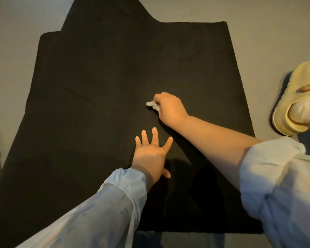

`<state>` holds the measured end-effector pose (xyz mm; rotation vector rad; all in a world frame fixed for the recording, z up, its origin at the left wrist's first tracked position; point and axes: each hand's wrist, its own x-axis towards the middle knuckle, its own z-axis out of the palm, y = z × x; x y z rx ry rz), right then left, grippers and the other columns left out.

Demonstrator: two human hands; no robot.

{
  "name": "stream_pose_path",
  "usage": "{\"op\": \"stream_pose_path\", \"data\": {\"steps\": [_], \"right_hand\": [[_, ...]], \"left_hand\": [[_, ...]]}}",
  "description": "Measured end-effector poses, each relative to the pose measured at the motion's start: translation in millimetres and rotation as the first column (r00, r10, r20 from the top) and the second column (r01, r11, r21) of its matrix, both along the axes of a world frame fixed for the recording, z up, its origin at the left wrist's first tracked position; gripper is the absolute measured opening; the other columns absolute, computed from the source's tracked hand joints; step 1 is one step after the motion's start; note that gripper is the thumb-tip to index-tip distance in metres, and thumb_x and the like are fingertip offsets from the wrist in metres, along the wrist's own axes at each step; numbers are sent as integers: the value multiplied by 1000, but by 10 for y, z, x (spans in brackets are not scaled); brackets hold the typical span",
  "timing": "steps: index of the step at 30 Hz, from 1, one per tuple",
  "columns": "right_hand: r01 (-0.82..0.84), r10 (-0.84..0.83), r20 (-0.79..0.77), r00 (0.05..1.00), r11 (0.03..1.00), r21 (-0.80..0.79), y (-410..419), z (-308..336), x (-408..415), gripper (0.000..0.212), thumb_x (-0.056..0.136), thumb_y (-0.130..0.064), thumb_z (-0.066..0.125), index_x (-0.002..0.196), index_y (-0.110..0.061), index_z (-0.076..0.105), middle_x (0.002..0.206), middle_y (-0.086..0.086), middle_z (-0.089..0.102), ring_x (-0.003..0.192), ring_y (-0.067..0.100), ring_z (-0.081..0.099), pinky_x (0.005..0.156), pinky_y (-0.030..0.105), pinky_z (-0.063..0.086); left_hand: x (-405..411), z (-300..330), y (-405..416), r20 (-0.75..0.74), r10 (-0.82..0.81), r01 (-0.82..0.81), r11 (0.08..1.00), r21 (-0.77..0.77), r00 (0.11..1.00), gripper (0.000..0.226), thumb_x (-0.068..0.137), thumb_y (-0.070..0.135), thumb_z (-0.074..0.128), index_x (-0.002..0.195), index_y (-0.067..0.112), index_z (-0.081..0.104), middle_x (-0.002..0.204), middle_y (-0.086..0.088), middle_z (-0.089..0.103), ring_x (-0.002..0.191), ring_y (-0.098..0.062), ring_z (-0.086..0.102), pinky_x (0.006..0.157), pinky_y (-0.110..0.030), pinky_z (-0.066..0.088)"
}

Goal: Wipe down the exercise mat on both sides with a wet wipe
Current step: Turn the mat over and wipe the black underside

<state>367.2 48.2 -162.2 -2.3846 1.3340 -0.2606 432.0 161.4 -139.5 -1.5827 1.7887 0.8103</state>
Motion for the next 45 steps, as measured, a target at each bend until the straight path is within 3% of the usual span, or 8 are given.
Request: {"op": "stream_pose_path", "data": {"steps": [3, 11, 21, 28, 31, 35, 40, 45], "right_hand": [[-33, 35, 90, 995, 999, -24, -120, 80, -218, 22, 85, 0, 52, 104, -5, 61, 107, 16, 57, 102, 33, 54, 86, 36, 40], [597, -621, -130, 773, 781, -184, -867, -27, -939, 27, 93, 0, 42, 120, 0, 47, 125, 24, 47, 115, 41, 45, 95, 44, 37], [216, -219, 59, 974, 975, 55, -393, 75, 421, 25, 89, -4, 49, 112, -7, 55, 115, 17, 58, 106, 34, 55, 81, 36, 40], [137, -284, 404, 869, 925, 354, -40, 122, 685, 13, 90, -4, 52, 87, -15, 57, 96, 4, 60, 85, 18, 56, 69, 26, 45], [-30, -145, 442, 885, 930, 365, 173, 193, 599, 15, 88, -1, 51, 92, -11, 62, 90, 0, 59, 79, 13, 53, 60, 12, 39], [-282, 161, 294, 942, 855, 435, 247, 317, 419, 21, 88, 0, 53, 90, -17, 65, 90, 2, 65, 85, 18, 59, 70, 24, 46], [90, -190, 365, 912, 957, 275, 2, 450, 266, 13, 90, -6, 55, 98, -14, 62, 92, -1, 57, 86, 12, 51, 61, 14, 30], [322, -402, 375, 836, 911, 259, -280, 422, 476, 10, 92, -9, 52, 99, -13, 57, 105, 9, 57, 89, 21, 52, 67, 20, 33]], "left_hand": [[1, -25, 40, 5, -5, 5, 999, -39, 1000, 109, 78, 53, 66, 147, 33, -16, 151, -21, -26, 137, -50, -16, 112, -58, -1], [-13, -87, 0, 12, -6, 6, 1000, -2, 1000, 112, 75, 54, 69, 145, 36, -17, 151, -20, -26, 136, -51, -16, 110, -60, -1], [-43, -66, 26, 22, 22, -20, 998, -67, 1000, 111, 74, 50, 71, 148, 35, -10, 152, -21, -22, 137, -51, -15, 111, -60, -2], [-26, -20, -36, -21, 40, -40, 999, 17, 999, 111, 74, 46, 73, 148, 34, -9, 153, -18, -23, 136, -51, -19, 109, -61, -6], [-12, -38, -8, -31, 31, -31, 1000, -2, 999, 110, 75, 48, 72, 149, 33, -8, 154, -19, -20, 136, -51, -18, 109, -62, -5], [46, -25, 69, -79, -18, 10, 996, -89, 997, 102, 79, 49, 67, 149, 32, -6, 154, -20, -16, 137, -51, -15, 111, -58, -4], [409, 224, 131, -12, -305, 300, 940, -164, 952, 72, 90, 49, 51, 149, 30, 15, 158, -8, 2, 144, -34, 2, 115, -47, 5], [1453, 473, 389, 132, -232, 259, 701, -664, 964, 52, 91, 53, 41, 136, 28, 47, 149, -2, 37, 139, -25, 30, 111, -52, 15]]}}
